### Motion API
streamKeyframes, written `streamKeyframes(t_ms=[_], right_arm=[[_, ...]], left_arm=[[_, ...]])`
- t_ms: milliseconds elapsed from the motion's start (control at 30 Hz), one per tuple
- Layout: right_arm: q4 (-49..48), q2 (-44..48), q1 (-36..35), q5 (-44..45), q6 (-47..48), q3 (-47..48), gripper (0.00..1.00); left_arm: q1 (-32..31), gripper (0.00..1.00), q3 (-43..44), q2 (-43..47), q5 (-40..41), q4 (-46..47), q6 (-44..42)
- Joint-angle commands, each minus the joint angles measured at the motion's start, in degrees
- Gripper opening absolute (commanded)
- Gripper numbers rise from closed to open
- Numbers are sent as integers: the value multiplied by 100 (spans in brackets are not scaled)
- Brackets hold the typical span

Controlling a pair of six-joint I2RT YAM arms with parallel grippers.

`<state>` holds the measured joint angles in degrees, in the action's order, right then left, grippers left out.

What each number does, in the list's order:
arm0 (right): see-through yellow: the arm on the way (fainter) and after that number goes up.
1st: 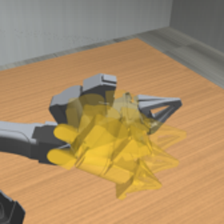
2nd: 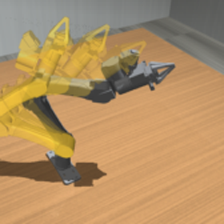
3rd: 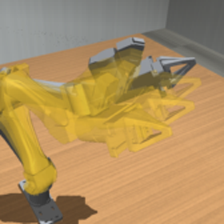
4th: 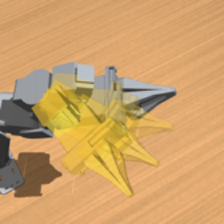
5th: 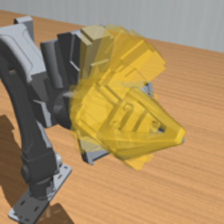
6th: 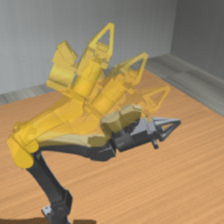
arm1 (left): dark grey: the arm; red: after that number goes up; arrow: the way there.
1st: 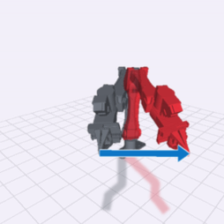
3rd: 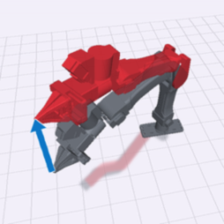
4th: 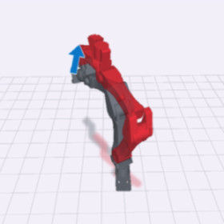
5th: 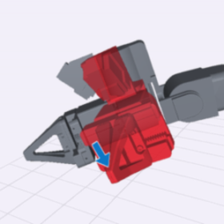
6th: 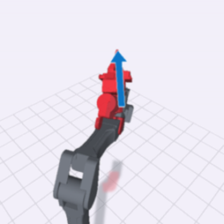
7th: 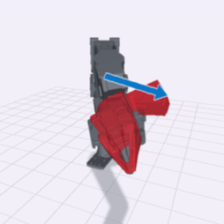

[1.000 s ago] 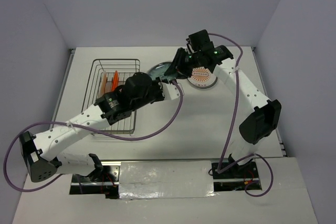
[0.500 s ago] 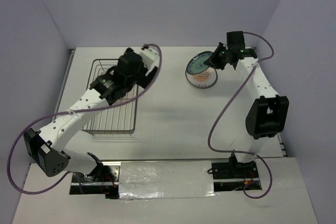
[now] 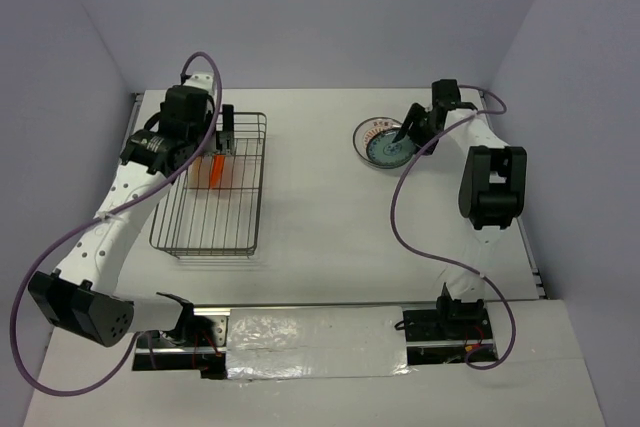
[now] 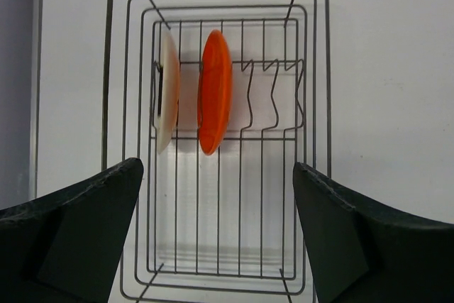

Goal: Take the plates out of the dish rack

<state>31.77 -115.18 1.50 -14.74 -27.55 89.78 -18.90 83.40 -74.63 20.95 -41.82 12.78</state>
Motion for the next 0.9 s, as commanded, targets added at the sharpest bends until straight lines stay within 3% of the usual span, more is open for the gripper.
streamKeyframes(t_ms=[0, 67, 200, 367, 600, 700, 867], right_arm=[[773, -232, -35, 784, 267, 662, 70], [1931, -733, -123, 1401, 277, 1397, 73], [2509, -1051, -545, 2168, 373, 1815, 77], [1683, -243, -361, 1668, 136, 972, 78], [1904, -418, -290, 1834, 189, 1156, 72], [1579, -321, -220, 1650, 119, 805, 67], [1115, -146, -194, 1176, 136, 550, 67]], left_arm=[[263, 99, -86, 229, -512, -159, 471], [316, 100, -87, 195, -539, -247, 533], [378, 100, -78, 72, -478, -379, 700], [404, 99, -113, 80, -697, -186, 805], [413, 99, -253, 142, -741, -177, 797], [413, 99, -350, 203, -759, -168, 727], [422, 99, -455, 247, -777, -239, 612]])
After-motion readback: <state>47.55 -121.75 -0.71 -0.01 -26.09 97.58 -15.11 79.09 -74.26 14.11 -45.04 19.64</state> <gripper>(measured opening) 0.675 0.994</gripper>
